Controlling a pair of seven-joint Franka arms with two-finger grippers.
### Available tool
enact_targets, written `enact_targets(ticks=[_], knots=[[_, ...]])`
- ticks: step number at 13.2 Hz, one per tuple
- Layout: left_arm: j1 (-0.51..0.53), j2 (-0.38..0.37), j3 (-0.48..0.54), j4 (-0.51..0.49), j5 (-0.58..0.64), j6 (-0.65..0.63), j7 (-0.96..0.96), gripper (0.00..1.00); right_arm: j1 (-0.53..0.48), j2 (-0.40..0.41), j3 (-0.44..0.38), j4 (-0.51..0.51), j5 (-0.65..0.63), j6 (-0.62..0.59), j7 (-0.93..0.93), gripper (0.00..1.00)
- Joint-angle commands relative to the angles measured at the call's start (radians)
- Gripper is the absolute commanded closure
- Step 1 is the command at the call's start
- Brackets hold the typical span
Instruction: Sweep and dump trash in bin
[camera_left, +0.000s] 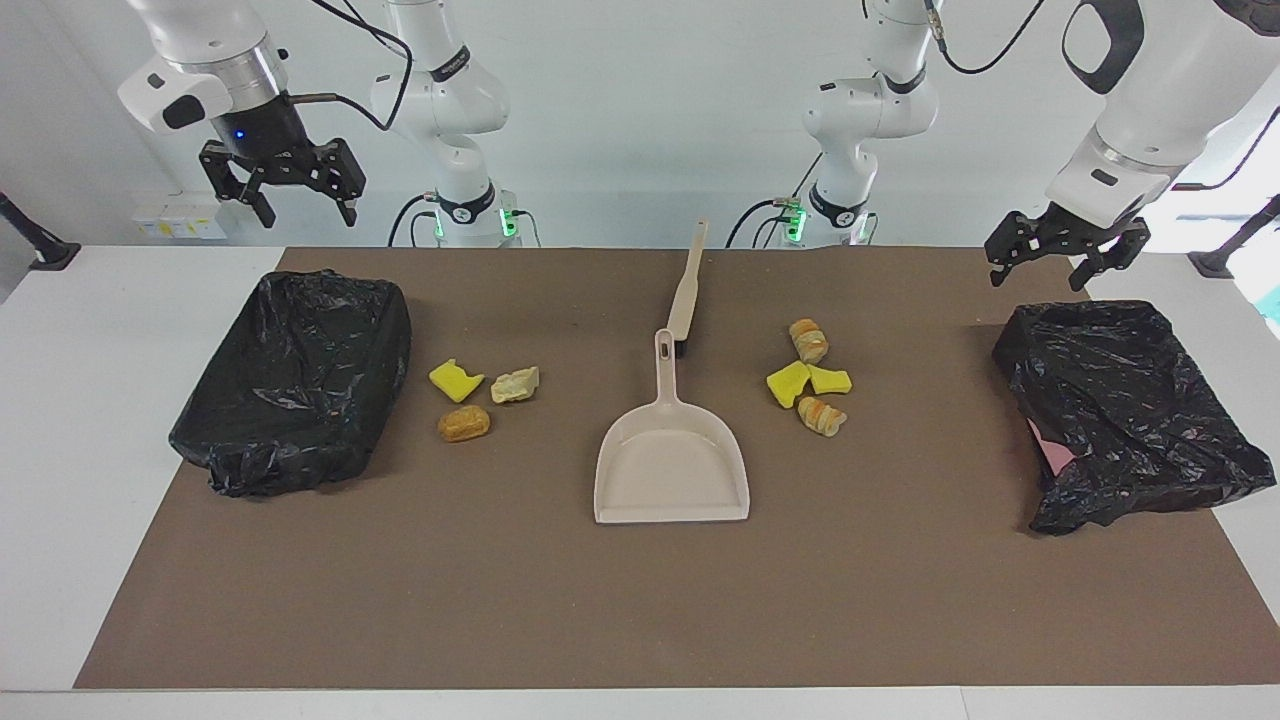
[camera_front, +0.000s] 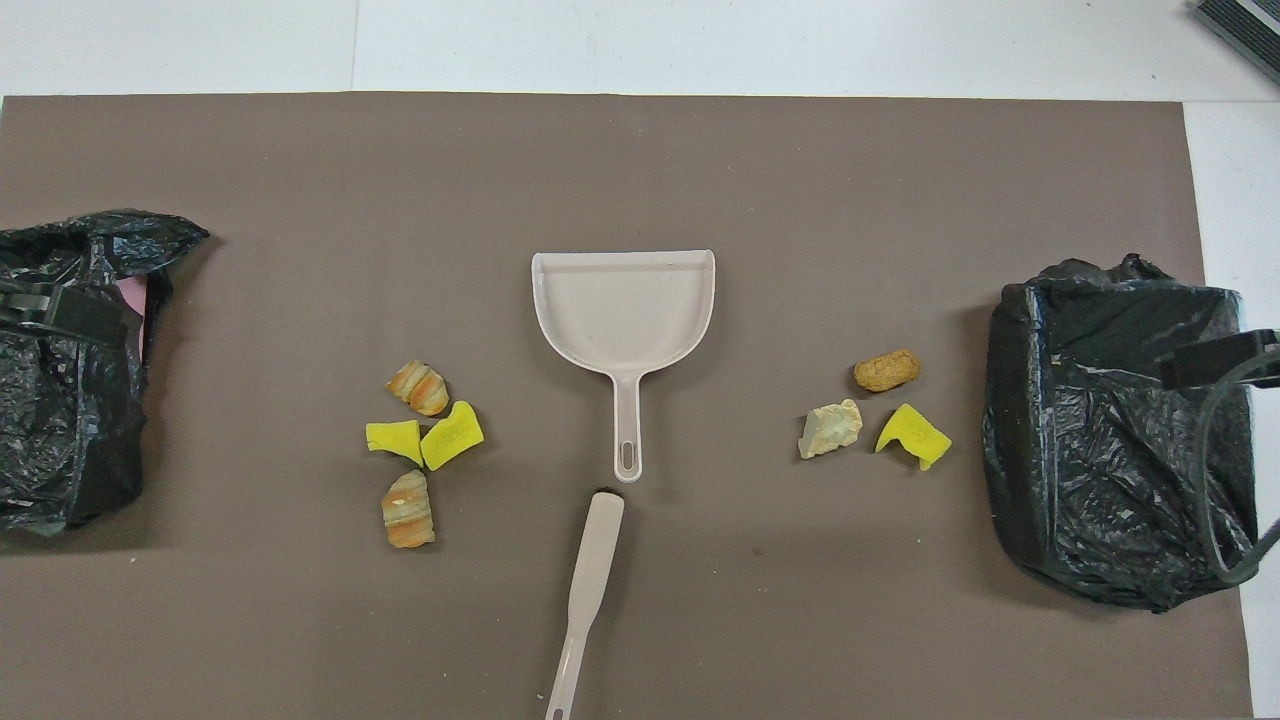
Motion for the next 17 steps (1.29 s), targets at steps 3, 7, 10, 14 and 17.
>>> enact_targets(ticks=[3,7,10,14,17], knots=[[-0.008,0.008,0.002,0.010,0.009,-0.002,0.006,0.00,-0.004,-0.016,0.002,-0.018,0.005,0.006,0.012,0.00],[-0.002,0.001,0.000,0.000,0.005,0.000,-0.001,0.00,-0.006,-0.016,0.002,-0.018,0.005,0.006,0.012,0.00],[-0.005,0.001,0.000,0.000,0.005,0.002,-0.001,0.00,-0.006,-0.016,0.002,-0.017,0.005,0.008,0.012,0.00],[-0.010,0.001,-0.001,-0.003,0.003,0.001,0.002,0.00,-0.006,-0.016,0.002,-0.018,0.005,0.008,0.012,0.00],[-0.011,-0.008,-0.004,-0.016,-0.003,-0.002,0.008,0.00,-0.006,-0.016,0.002,-0.018,0.005,0.008,0.013,0.00]])
